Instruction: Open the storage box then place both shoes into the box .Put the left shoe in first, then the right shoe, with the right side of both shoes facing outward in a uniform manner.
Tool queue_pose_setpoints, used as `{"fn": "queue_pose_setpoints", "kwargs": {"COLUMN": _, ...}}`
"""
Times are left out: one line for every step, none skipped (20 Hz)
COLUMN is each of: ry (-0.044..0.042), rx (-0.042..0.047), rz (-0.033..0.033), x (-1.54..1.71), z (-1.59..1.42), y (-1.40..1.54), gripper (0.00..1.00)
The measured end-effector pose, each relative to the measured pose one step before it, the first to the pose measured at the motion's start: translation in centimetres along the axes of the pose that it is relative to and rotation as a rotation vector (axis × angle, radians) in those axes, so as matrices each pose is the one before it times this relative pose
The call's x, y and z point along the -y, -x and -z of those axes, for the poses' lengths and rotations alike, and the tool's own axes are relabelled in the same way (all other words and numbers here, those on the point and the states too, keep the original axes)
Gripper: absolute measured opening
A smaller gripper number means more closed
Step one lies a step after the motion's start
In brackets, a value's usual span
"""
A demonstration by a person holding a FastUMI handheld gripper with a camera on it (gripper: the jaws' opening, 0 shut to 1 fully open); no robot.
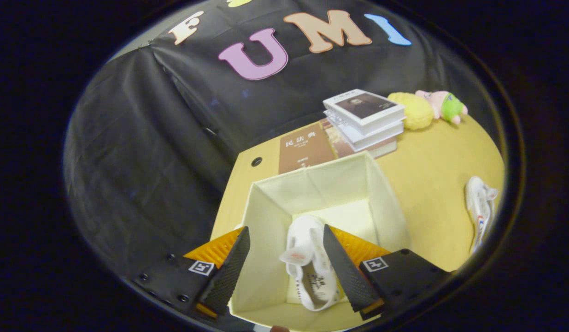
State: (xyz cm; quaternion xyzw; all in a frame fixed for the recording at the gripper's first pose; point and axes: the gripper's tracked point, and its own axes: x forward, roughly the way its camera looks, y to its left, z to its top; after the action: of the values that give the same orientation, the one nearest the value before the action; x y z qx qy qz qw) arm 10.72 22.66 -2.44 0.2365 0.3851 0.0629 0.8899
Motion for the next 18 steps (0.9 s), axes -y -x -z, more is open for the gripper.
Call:
{"fn": "queue_pose_setpoints", "kwargs": {"ry": 0.00878, "rx": 0.04662, "rz": 0.04953, "x": 1.76, "z": -1.088, "y": 1.081, "gripper": 1.0}}
{"fn": "queue_pose_setpoints", "kwargs": {"ry": 0.0069, "rx": 0.03872, "rz": 0.03332, "x": 1.437, "z": -0.817, "y": 0.671, "gripper": 1.0}}
{"fn": "queue_pose_setpoints", "kwargs": {"ry": 0.01415, "rx": 0.02918, "rz": 0.02665, "x": 1.429, "z": -0.704, "y": 0.607, "gripper": 1.0}}
{"fn": "queue_pose_setpoints", "kwargs": {"ry": 0.01362, "rx": 0.03318, "rz": 0.04008, "x": 1.76, "z": -0.76, "y": 0.581, "gripper": 1.0}}
{"fn": "queue_pose_setpoints", "kwargs": {"ry": 0.0134, "rx": 0.02593, "rz": 0.0414, "x": 2.015, "z": -0.537, "y": 0.198, "gripper": 1.0}}
{"fn": "queue_pose_setpoints", "kwargs": {"ry": 0.01014, "rx": 0.01175, "rz": 0.04598, "x": 2.192, "z": -0.178, "y": 0.201, "gripper": 1.0}}
{"fn": "queue_pose_setpoints", "kwargs": {"ry": -0.00202, "rx": 0.01403, "rz": 0.05206, "x": 2.431, "z": 0.067, "y": 0.049, "gripper": 1.0}}
{"fn": "queue_pose_setpoints", "kwargs": {"ry": -0.00942, "rx": 0.00877, "rz": 0.04505, "x": 2.249, "z": 0.043, "y": 0.059, "gripper": 1.0}}
{"fn": "queue_pose_setpoints", "kwargs": {"ry": -0.01227, "rx": 0.00957, "rz": 0.03777, "x": 2.357, "z": 0.221, "y": -0.154, "gripper": 1.0}}
{"fn": "queue_pose_setpoints", "kwargs": {"ry": -0.014, "rx": 0.01484, "rz": 0.0406, "x": 2.382, "z": 0.16, "y": -0.169, "gripper": 1.0}}
{"fn": "queue_pose_setpoints", "kwargs": {"ry": -0.01645, "rx": 0.00907, "rz": 0.039, "x": 2.307, "z": 0.296, "y": -0.069, "gripper": 1.0}}
{"fn": "queue_pose_setpoints", "kwargs": {"ry": -0.01126, "rx": 0.01848, "rz": 0.01651, "x": 1.94, "z": 0.071, "y": -0.286, "gripper": 1.0}}
{"fn": "queue_pose_setpoints", "kwargs": {"ry": -0.01079, "rx": 0.01204, "rz": 0.01323, "x": 1.582, "z": 0.222, "y": -0.556, "gripper": 0.99}}
{"fn": "queue_pose_setpoints", "kwargs": {"ry": -0.00458, "rx": 0.00583, "rz": 0.01958, "x": 1.808, "z": 0.315, "y": -0.311, "gripper": 0.99}}
{"fn": "queue_pose_setpoints", "kwargs": {"ry": 0.00209, "rx": -0.00057, "rz": 0.02862, "x": 1.782, "z": 0.538, "y": -0.297, "gripper": 0.99}}
{"fn": "queue_pose_setpoints", "kwargs": {"ry": 0.00545, "rx": -0.00064, "rz": 0.02636, "x": 1.759, "z": 0.558, "y": -0.273, "gripper": 0.99}}
{"fn": "queue_pose_setpoints", "kwargs": {"ry": 0.00559, "rx": 0.00225, "rz": 0.0229, "x": 1.31, "z": 0.341, "y": -0.537, "gripper": 0.99}}
{"fn": "queue_pose_setpoints", "kwargs": {"ry": 0.0027, "rx": 0.00227, "rz": 0.01725, "x": 1.218, "z": 0.345, "y": -0.354, "gripper": 0.99}}
